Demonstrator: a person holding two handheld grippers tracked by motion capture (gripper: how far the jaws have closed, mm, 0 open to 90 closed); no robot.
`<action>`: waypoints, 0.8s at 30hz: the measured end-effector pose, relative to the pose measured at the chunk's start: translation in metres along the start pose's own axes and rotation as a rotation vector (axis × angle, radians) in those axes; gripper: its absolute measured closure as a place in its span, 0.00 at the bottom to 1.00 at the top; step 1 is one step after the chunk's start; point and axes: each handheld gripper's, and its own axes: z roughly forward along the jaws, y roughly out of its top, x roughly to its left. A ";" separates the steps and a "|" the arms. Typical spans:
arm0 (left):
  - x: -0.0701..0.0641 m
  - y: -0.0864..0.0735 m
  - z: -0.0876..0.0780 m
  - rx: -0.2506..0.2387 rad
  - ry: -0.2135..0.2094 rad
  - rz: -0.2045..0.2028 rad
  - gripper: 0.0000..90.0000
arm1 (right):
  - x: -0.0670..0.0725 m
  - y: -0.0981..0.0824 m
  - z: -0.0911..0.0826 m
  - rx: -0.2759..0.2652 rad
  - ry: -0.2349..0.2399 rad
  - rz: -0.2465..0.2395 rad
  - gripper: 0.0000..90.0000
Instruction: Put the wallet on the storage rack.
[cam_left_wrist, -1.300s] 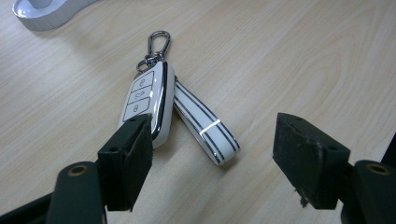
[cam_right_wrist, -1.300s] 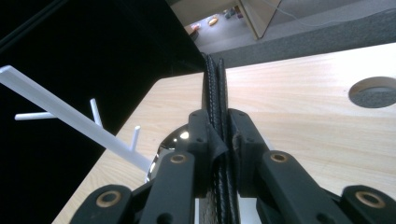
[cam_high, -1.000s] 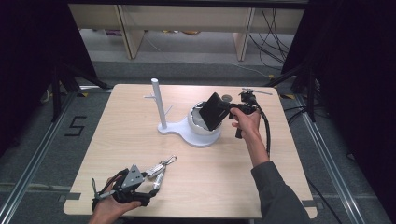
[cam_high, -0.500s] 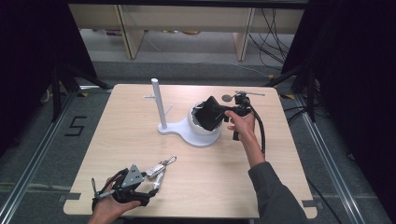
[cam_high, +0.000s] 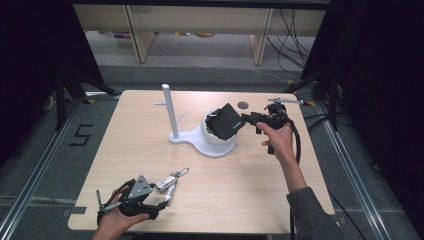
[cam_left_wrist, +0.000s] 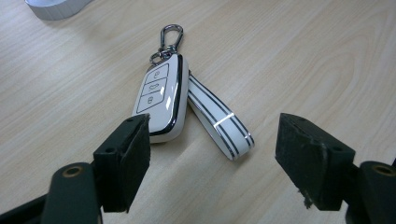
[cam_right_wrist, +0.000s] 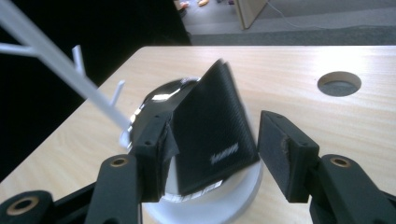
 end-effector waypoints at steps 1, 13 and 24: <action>0.000 0.000 0.000 0.001 -0.001 0.000 0.29 | 0.002 -0.004 -0.004 -0.003 -0.006 -0.024 0.52; -0.002 0.002 0.000 -0.007 0.001 -0.002 0.28 | 0.029 -0.051 -0.022 0.054 0.048 -0.120 0.44; 0.001 0.000 0.000 -0.011 0.009 -0.028 0.27 | 0.053 -0.083 -0.017 0.095 0.029 -0.172 0.34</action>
